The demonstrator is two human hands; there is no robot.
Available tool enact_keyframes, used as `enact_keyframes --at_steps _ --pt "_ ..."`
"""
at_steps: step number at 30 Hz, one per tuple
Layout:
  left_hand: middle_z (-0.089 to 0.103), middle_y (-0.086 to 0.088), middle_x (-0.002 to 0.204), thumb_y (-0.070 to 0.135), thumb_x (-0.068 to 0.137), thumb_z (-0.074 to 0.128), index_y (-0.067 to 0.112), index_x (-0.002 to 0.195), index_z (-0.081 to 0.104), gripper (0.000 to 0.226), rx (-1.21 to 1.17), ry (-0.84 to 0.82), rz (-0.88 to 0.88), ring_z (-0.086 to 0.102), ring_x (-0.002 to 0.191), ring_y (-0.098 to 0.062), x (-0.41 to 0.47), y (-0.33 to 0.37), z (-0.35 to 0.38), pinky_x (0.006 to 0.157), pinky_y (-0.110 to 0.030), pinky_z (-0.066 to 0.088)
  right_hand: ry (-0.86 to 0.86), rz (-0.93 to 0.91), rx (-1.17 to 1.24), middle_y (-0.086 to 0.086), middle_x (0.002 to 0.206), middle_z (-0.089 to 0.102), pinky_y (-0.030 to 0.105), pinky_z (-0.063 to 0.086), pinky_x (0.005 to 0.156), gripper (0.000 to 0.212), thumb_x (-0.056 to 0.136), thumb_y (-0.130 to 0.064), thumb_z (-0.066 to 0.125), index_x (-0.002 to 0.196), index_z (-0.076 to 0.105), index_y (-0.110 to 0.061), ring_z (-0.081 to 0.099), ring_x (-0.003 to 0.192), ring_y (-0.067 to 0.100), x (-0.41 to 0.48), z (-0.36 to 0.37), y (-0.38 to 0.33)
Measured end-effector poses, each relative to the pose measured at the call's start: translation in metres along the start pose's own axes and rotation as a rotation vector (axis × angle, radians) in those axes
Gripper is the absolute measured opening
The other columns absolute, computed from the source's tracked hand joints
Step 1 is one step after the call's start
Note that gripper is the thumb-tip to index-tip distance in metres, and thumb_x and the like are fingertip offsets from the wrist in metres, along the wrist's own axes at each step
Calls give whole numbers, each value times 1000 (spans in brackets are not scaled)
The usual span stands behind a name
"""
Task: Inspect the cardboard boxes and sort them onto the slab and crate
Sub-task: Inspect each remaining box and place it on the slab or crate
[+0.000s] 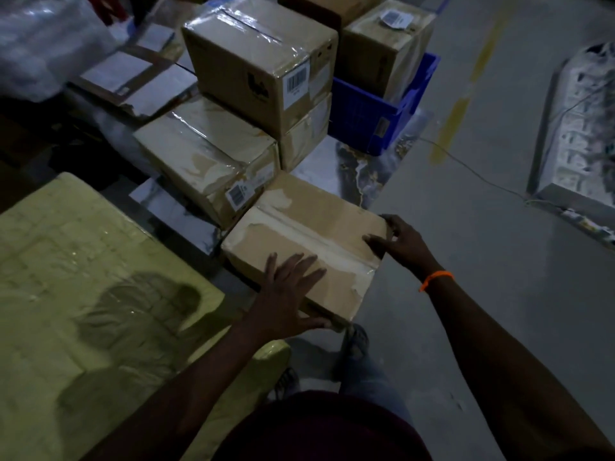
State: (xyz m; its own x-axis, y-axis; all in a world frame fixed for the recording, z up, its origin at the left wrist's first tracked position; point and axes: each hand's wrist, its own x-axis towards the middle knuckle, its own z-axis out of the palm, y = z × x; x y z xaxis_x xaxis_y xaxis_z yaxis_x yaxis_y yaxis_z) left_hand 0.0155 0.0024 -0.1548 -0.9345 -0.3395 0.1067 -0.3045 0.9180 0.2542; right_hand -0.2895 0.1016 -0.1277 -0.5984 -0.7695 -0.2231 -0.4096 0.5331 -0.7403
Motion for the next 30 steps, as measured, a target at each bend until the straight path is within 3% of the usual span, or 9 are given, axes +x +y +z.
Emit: enact_keyframes --at_steps 3,8,12,14,17,19,23,26,30 --pt "37 0 161 75 82 57 34 149 45 79 29 36 66 32 149 -28 6 -10 3 119 -66 7 76 19 81 -1 115 68 29 47 82 54 83 -49 83 125 62 -21 64 106 19 -7 8 4" --pt "45 -4 155 65 80 54 37 144 52 70 108 2 156 37 145 -32 16 -20 -4 112 -74 18 262 117 195 0 118 64 37 51 88 55 87 -53 77 129 58 -22 62 107 21 -44 21 27" --pt "42 -7 155 51 80 75 37 145 49 72 27 69 98 38 143 -35 15 -29 -5 113 -67 28 340 164 221 5 126 63 31 45 87 63 88 -54 76 137 54 -21 60 112 23 -69 27 39" --pt "39 -10 156 43 78 82 33 146 47 77 -67 125 33 38 142 -37 11 -37 -4 111 -61 37 344 147 230 5 129 61 33 48 91 66 86 -54 78 139 54 -22 58 115 21 -72 27 38" --pt "34 -6 159 41 82 81 26 151 41 81 -323 173 -305 38 142 -21 -1 -38 -3 110 -39 41 348 138 228 7 125 59 34 49 87 65 86 -53 78 138 56 -20 58 110 22 -70 28 31" --pt "49 -5 149 50 84 75 22 149 44 77 -558 226 -512 54 126 -11 -14 -31 -2 97 -29 51 340 133 222 7 121 59 31 46 84 64 86 -54 77 136 58 -20 58 106 22 -71 34 26" --pt "67 3 125 65 86 62 17 147 49 79 -707 103 -512 67 107 -8 -32 -4 -11 80 -6 51 295 138 278 4 117 65 40 56 90 75 74 -77 73 131 64 -28 64 106 22 -72 45 38" --pt "68 -2 129 81 74 63 17 150 45 101 -783 91 -539 66 113 -10 -29 8 -15 91 -23 57 291 133 339 1 117 71 52 58 92 72 70 -77 79 126 68 -33 68 108 24 -68 38 47" --pt "56 -1 146 78 71 70 17 153 42 105 -865 166 -587 55 132 -14 -23 21 -23 103 -32 53 315 30 397 -2 112 77 53 60 88 51 79 -46 87 124 73 -25 73 101 23 -83 10 7"
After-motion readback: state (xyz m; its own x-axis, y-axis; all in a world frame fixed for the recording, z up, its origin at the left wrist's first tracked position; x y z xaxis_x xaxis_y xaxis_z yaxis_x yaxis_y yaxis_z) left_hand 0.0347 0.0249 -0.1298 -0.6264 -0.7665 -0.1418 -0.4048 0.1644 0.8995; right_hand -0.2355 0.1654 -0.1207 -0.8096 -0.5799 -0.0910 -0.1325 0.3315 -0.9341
